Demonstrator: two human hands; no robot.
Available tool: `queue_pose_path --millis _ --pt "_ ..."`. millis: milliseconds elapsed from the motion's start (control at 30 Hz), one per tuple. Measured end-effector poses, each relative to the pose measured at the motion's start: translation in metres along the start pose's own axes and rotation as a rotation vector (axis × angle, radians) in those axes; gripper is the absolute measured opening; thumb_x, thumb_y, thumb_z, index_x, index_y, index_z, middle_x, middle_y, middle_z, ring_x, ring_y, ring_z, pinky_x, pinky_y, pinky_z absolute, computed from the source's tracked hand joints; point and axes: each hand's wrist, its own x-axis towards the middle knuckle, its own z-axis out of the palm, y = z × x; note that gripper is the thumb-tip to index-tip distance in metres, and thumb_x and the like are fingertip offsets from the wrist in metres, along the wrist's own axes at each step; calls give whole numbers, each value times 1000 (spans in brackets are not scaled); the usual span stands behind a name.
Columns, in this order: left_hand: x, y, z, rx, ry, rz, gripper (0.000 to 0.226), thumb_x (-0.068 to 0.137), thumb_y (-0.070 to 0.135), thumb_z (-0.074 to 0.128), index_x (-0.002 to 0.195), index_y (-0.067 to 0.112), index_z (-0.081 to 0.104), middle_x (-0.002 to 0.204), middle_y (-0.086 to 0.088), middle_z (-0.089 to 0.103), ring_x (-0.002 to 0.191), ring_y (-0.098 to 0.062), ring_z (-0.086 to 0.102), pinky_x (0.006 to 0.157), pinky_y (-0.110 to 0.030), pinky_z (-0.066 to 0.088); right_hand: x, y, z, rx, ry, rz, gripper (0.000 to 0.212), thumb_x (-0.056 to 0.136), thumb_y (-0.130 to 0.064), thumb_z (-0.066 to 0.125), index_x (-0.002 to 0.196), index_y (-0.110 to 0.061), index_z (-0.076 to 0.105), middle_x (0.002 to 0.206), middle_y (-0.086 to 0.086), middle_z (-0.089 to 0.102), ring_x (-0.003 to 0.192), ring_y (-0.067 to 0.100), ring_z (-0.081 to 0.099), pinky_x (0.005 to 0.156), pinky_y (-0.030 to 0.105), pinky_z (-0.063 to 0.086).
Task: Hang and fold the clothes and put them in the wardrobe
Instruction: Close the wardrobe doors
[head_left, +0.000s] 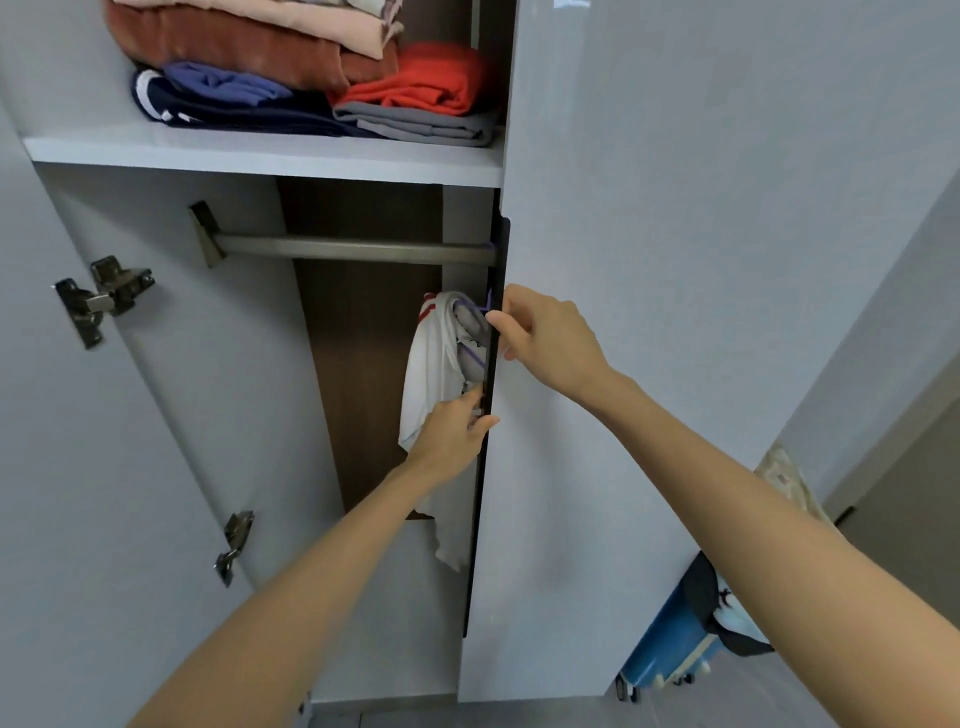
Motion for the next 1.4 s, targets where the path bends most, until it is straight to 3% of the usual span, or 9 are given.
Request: queue_pose_path --millis 133,233,400,500,600,800,967,1167,1400 --pt "4 -6 0 -4 -51 -16 53 98 22 51 147 20 31 139 1 52 128 -18 49 94 -19 35 5 1 2 41 -27 0 26 100 -30 47 76 -20 43 82 10 69 72 21 66 70 27 52" --pt "1 -1 2 -36 -39 -39 53 99 21 49 148 18 29 142 -3 49 131 -20 45 97 -22 34 3 0 2 87 -29 10 26 100 -28 46 76 -21 42 83 9 69 71 20 67 65 16 45" --pt "-24 14 -9 -86 11 -99 58 100 24 46 151 17 19 148 -7 41 135 -20 40 109 -32 34 -16 0 -2 50 -114 22 16 102 -23 43 101 -9 52 98 11 67 86 26 63 73 31 48" --pt "-57 18 -26 -65 79 -69 57 100 20 47 150 13 21 149 -9 38 135 -21 40 111 -37 36 -39 -8 -8 41 -36 66 26 100 -24 47 123 -13 49 117 6 63 88 17 58 73 27 42" --pt "-95 21 -42 -41 167 -94 56 99 19 48 150 16 24 149 -6 39 134 -22 41 109 -37 37 -66 -25 -16 63 -6 86 28 99 -26 48 125 -17 49 122 2 61 91 15 57 74 25 39" --pt "-185 30 -68 10 313 -110 53 98 20 49 148 20 30 143 -2 46 127 -20 48 104 -32 39 -124 -73 -22 171 -1 77 23 99 -23 48 120 -17 54 119 2 62 90 16 61 67 16 42" --pt "-259 40 -91 50 448 -140 49 97 16 51 144 16 36 139 -4 50 122 -20 52 102 -32 41 -159 -110 -20 242 -25 28 21 98 -25 50 118 -19 56 118 -2 61 99 12 59 84 23 48" --pt "-342 60 -123 76 583 -165 46 98 16 49 142 16 37 134 -2 52 119 -19 52 102 -37 42 -181 -152 -20 328 -48 -74 17 98 -24 52 114 -21 58 101 -11 56 78 -2 54 66 6 39" --pt "-430 86 -138 139 780 -238 46 97 17 47 142 19 36 131 1 52 106 -12 53 90 -28 44 -217 -195 -23 405 -153 -214 15 97 -24 52 112 -25 57 96 -17 57 81 -1 56 65 8 39"
